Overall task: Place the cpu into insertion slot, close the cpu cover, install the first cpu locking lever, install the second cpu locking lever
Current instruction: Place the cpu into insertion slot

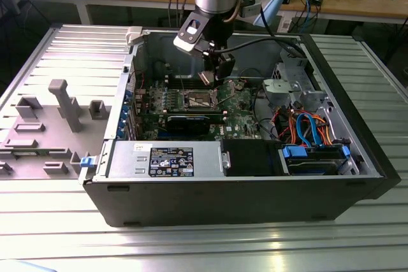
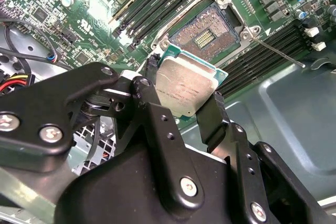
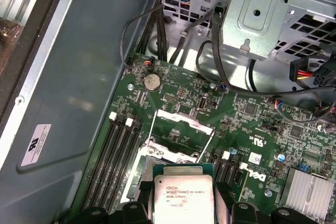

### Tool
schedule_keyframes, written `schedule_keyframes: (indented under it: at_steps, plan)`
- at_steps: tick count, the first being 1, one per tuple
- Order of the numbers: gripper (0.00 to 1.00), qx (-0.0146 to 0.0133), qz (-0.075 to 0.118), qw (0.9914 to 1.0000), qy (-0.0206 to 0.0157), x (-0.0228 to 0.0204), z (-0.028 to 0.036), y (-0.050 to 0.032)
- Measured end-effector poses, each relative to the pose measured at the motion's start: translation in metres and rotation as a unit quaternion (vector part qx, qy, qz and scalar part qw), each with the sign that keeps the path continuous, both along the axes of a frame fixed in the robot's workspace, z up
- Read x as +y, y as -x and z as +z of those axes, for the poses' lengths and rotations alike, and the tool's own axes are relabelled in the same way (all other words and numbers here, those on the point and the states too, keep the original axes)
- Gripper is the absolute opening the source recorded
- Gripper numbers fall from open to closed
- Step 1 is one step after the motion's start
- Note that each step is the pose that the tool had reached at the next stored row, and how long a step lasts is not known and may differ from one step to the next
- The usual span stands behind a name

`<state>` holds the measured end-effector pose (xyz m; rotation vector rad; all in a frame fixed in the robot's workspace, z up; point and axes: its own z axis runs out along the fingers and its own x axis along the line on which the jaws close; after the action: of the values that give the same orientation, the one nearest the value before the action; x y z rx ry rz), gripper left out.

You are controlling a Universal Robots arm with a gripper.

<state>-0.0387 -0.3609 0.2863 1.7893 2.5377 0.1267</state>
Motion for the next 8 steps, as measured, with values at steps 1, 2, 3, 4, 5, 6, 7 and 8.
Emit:
schedule_keyframes:
  at_steps: [1,2,3,4,5,6,7,8]
  plan:
    - [0.55,0.0,-0.001,1.0,0.0,0.0,0.0,0.0]
    - [0.55,0.0,-0.002,1.0,0.0,0.0,0.0,0.0]
    - [0.55,0.0,-0.004,0.99999,0.0,0.0,-0.0001,0.0]
    - [0.55,0.0,-0.004,0.99999,0.0,0.0,-0.0001,0.0]
    - [0.55,0.0,-0.005,0.99999,0.0,0.0,-0.0001,0.0]
    - [0.55,0.0,-0.006,0.99998,-0.0001,0.0,-0.0002,0.0]
    - [0.55,0.0,-0.007,0.99997,0.0,0.0,-0.0002,0.0]
    - [0.55,0.0,-0.01,0.99995,0.0,0.0,-0.0003,0.0]
